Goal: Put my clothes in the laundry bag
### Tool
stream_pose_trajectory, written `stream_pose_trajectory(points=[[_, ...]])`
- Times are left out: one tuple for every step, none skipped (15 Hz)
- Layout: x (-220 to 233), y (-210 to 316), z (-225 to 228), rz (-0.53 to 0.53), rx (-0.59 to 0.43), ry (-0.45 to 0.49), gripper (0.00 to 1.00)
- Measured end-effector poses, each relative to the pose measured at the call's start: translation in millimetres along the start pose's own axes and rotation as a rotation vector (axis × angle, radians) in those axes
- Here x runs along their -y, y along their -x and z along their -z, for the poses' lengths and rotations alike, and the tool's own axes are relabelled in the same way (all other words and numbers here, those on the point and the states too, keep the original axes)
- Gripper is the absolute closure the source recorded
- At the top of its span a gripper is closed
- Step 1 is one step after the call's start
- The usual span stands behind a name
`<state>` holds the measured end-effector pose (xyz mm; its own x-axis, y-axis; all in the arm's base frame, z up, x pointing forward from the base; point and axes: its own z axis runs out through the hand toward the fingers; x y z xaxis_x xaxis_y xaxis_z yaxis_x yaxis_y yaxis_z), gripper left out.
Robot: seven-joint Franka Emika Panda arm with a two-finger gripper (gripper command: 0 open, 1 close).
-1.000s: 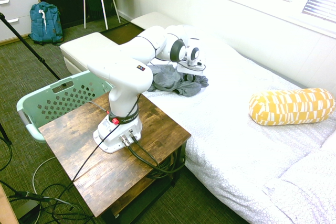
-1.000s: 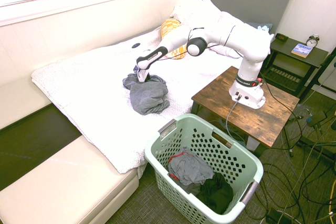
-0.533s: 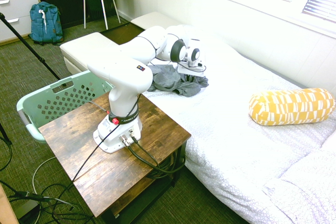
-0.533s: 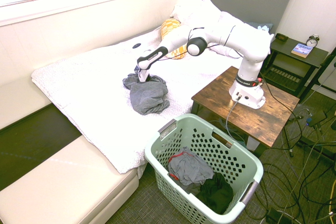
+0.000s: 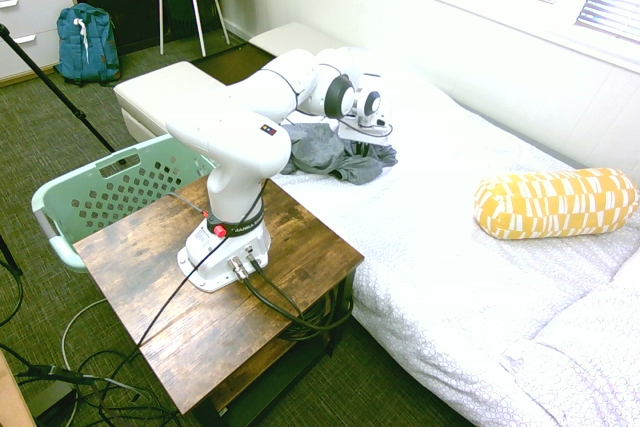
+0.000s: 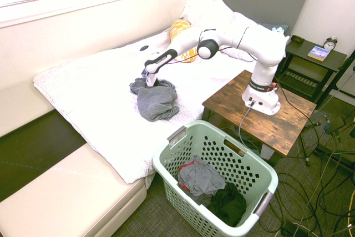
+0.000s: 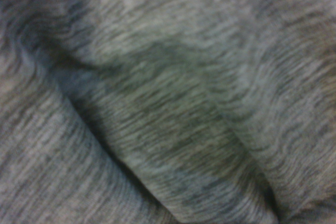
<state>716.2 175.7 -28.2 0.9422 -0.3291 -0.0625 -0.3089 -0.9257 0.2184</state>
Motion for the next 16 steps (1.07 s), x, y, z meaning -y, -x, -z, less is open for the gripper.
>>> stream_pose_trajectory(points=[[0.1, -6.9, 20.4, -0.020, -0.013, -0.007, 1.00], [-1.5, -14.1, 50.3, -0.043, -0.020, -0.014, 1.00], [-4.9, -20.0, 82.9, -0.057, -0.021, -0.025, 1.00], [-9.1, -23.2, 115.8, -0.068, -0.015, -0.038, 1.00], [-13.2, -23.5, 148.2, -0.075, -0.010, -0.050, 1.00], [-15.9, -21.3, 175.8, -0.079, -0.010, -0.060, 1.00], [-18.2, -17.5, 201.6, -0.085, -0.012, -0.068, 1.00], [-19.4, -11.9, 224.4, -0.090, -0.016, -0.075, 1.00], [-19.6, -5.0, 247.3, -0.095, -0.025, -0.081, 1.00], [-19.5, 2.5, 269.1, -0.103, -0.041, -0.082, 1.00], [-18.9, 11.5, 291.3, -0.111, -0.063, -0.080, 1.00], [-18.1, 22.5, 315.2, -0.113, -0.089, -0.077, 1.00], [-17.2, 34.6, 337.6, -0.107, -0.110, -0.076, 1.00], [-16.9, 48.1, 358.5, -0.098, -0.129, -0.073, 1.00], [-17.0, 63.7, 378.6, -0.092, -0.152, -0.064, 1.00], [-17.1, 79.4, 396.7, -0.088, -0.179, -0.052, 1.00]])
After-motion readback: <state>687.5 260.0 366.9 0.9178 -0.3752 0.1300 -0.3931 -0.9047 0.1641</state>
